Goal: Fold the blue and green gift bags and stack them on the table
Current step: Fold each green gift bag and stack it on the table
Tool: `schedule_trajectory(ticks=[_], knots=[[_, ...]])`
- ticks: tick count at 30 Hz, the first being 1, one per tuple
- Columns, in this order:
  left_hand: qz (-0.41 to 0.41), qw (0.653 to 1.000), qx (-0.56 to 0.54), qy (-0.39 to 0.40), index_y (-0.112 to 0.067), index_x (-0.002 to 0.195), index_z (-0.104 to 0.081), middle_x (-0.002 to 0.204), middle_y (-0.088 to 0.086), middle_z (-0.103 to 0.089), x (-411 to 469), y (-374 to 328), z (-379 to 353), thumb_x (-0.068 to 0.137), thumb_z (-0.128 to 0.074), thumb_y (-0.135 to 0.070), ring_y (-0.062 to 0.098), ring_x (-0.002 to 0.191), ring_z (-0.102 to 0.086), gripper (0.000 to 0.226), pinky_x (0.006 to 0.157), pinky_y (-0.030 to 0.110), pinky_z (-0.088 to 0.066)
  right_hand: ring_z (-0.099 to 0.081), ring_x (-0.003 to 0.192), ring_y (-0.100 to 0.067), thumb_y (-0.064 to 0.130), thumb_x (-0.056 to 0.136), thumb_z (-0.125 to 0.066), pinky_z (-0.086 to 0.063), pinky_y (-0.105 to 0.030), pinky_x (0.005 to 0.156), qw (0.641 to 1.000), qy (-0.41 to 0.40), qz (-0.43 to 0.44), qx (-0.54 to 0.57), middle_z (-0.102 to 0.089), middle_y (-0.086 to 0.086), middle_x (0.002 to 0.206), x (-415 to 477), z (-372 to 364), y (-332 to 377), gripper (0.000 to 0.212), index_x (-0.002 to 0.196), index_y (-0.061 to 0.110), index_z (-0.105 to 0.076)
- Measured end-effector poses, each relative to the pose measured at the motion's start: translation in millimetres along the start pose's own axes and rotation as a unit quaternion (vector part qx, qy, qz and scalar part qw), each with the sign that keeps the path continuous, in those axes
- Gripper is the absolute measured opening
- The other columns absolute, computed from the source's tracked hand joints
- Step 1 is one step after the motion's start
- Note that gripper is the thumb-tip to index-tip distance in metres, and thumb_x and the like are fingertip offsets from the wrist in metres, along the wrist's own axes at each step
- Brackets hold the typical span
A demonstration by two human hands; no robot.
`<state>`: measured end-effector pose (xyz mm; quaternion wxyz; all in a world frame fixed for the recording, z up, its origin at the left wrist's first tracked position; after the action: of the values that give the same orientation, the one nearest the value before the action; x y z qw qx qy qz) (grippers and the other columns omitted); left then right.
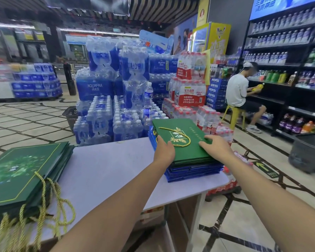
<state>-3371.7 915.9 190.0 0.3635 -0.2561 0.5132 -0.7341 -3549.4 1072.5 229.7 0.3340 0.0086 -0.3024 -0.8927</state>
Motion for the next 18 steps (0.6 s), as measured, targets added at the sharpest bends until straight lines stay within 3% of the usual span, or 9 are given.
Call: schedule_trajectory(ticks=[7,10,12,15,18], knots=[[-0.016,0.999,-0.025,0.011,-0.021,0.165,-0.004,0.17,0.0,-0.02,4.3,-4.0,4.7,0.108,-0.037,-0.031,0.029,0.15,-0.034,0.067,0.12,0.048,-0.033,-0.053,0.132,-0.029,0.054,0.097,-0.056,-0.047,-0.044,0.103,0.999,0.022,0.008,-0.045,-0.054,-0.006,0.149,4.0,-2.1,2.3,0.059,0.147,0.022,-0.054],[-0.043,0.999,-0.018,0.01,-0.023,0.152,-0.035,0.151,0.001,-0.048,6.5,-8.6,15.8,0.104,-0.043,-0.031,0.027,0.132,-0.053,0.049,0.111,0.05,-0.044,-0.054,0.128,-0.028,0.054,0.096,-0.053,-0.045,-0.047,0.106,0.987,-0.044,0.044,-0.149,-0.06,-0.002,0.14,0.4,13.8,25.7,0.049,0.135,0.027,-0.063],[-0.092,0.995,0.025,-0.018,-0.025,0.136,-0.047,0.136,0.0,-0.054,3.5,-17.4,34.1,0.103,-0.045,-0.027,0.026,0.127,-0.054,0.033,0.107,0.047,-0.046,-0.051,0.13,-0.023,0.049,0.097,-0.053,-0.037,-0.048,0.112,0.98,-0.081,0.089,-0.157,-0.06,0.002,0.14,-4.4,16.2,54.2,0.043,0.133,0.029,-0.064],[-0.163,0.97,0.173,-0.043,-0.016,0.158,-0.03,0.165,0.005,-0.029,-6.0,-21.9,65.8,0.107,-0.044,-0.03,0.025,0.153,-0.024,0.055,0.121,0.045,-0.029,-0.047,0.134,-0.019,0.043,0.099,-0.054,-0.03,-0.047,0.116,0.972,-0.097,0.172,-0.131,-0.058,0.005,0.14,-19.2,-0.7,109.5,0.036,0.13,0.031,-0.065],[-0.217,0.915,0.329,-0.083,-0.013,0.163,-0.02,0.171,0.007,-0.015,-17.8,-19.4,108.4,0.107,-0.046,-0.03,0.026,0.158,-0.01,0.064,0.127,0.046,-0.021,-0.05,0.131,-0.02,0.036,0.096,-0.059,-0.035,-0.043,0.112,0.959,-0.106,0.246,-0.088,-0.061,0.002,0.135,-42.8,-25.4,165.5,0.032,0.124,0.026,-0.071]])
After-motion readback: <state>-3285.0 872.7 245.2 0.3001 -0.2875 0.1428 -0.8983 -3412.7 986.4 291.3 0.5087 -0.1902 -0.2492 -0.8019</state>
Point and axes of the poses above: each hand's wrist, its own x-axis towards the middle knuckle, its own z-axis out of the back of the hand, y = z × x, the point moved 10 cm from there along x, towards the middle knuckle
